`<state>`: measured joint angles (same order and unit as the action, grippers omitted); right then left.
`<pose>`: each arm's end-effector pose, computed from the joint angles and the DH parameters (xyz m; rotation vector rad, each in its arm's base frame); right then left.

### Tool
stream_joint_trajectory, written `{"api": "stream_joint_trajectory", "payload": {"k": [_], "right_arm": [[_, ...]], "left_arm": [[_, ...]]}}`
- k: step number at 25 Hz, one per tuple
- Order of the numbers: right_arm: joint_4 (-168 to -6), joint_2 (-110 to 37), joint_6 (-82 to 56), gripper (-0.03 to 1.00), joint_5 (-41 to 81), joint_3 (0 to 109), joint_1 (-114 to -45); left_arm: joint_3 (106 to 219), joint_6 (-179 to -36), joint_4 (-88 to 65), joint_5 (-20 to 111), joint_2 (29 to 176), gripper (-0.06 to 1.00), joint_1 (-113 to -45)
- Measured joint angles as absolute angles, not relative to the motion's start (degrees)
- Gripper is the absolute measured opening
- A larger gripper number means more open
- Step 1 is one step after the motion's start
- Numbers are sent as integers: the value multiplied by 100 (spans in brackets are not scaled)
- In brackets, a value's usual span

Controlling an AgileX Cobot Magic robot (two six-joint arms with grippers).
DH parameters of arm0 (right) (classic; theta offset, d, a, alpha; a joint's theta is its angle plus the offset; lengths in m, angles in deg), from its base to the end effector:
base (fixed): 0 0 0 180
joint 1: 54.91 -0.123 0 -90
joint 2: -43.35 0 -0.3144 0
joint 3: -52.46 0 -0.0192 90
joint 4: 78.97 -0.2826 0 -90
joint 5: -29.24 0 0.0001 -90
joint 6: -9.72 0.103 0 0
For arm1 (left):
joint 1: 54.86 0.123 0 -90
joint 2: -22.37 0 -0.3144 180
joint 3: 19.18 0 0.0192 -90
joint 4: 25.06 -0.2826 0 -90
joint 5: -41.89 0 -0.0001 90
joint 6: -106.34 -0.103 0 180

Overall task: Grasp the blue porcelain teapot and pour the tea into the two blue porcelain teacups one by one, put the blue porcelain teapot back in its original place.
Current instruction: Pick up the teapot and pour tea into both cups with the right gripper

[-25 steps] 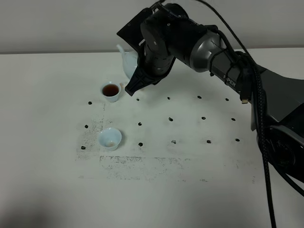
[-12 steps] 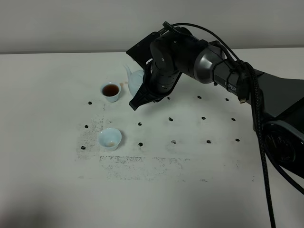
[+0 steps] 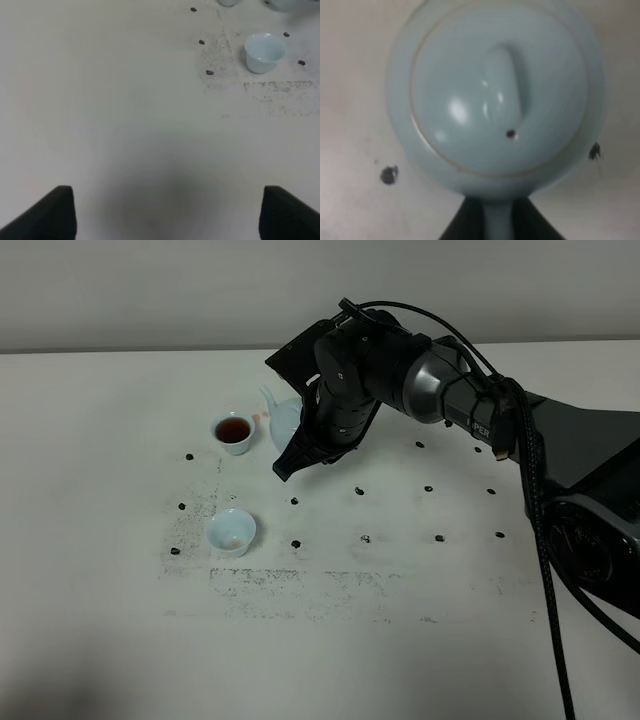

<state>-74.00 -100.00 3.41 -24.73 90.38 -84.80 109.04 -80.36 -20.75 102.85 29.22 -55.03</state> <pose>0.4943 0.2758 0.1578 -0.9121 2.6196 -0.0049 0.0085 -0.0068 0.2733 0.1268 2.0810 -0.0215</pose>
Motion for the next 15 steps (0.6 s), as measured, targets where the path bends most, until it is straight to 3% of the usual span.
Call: {"api": "stream_joint_trajectory", "payload": {"k": [6,15], "right_arm": [[-6903,-9397,233,8,-2784,8725,-8562],[-6781,-7801,171,8,-2232,6708,-8710]], "left_arm": [[10904,-8036,-2075,10285,2922,75,-5503],[10904,-8036,-2075,10285,2922,75,-5503]]}}
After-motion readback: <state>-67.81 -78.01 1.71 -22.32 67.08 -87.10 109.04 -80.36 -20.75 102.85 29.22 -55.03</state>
